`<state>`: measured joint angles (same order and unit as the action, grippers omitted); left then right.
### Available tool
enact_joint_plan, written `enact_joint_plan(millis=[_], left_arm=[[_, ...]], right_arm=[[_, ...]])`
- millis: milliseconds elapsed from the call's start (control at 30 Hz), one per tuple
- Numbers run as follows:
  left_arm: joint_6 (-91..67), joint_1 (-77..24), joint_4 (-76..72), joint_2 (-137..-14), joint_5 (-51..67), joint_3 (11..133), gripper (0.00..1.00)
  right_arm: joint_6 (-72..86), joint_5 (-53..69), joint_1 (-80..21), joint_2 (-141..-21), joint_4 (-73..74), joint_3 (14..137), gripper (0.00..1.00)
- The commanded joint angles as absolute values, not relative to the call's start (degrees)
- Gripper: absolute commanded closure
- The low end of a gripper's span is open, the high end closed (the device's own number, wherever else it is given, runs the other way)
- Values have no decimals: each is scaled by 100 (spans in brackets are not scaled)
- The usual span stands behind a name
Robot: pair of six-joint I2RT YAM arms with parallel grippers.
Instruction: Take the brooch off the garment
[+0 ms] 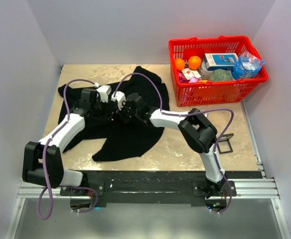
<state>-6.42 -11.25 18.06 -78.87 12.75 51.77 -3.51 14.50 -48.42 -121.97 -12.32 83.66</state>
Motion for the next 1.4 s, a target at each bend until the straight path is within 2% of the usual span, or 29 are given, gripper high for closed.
enact_joint_plan(millis=[0,133,500,733,767,867,900,933,1067,1367], left_arm=[[-773,-967,1635,-7919,1354,5185,100],[-1132,-660,1416,-7998,1590,5335,100],[-1740,-642,817,-8323,2355,5037,100],[-1766,-642,818,-8332,2364,4983,100],[-1775,-642,765,-8306,2347,4975,100],[-1749,-642,773,-8253,2347,4939,100],[-1723,-642,782,-8227,2329,4948,100],[-1697,-642,782,-8200,2329,4940,100],[-1679,-642,826,-8113,2347,4913,100],[-1617,-642,835,-7981,2329,4843,100]], right_arm=[[-167,1810,-4772,-11997,-1266,8456,99],[-220,1995,-4869,-11900,-1213,8139,99],[-114,2268,-5027,-11734,-1371,7814,97],[-132,2355,-5106,-11768,-1433,8015,94],[-106,2416,-5106,-11786,-1450,8050,92],[-44,2138,-5107,-11795,-1240,8191,66],[147,1744,-5106,-11760,-1196,8183,52],[175,1671,-5063,-11725,-1178,8165,47],[369,1609,-5036,-11707,-1265,8156,39],[237,843,-5001,-11725,-1169,8385,41]])
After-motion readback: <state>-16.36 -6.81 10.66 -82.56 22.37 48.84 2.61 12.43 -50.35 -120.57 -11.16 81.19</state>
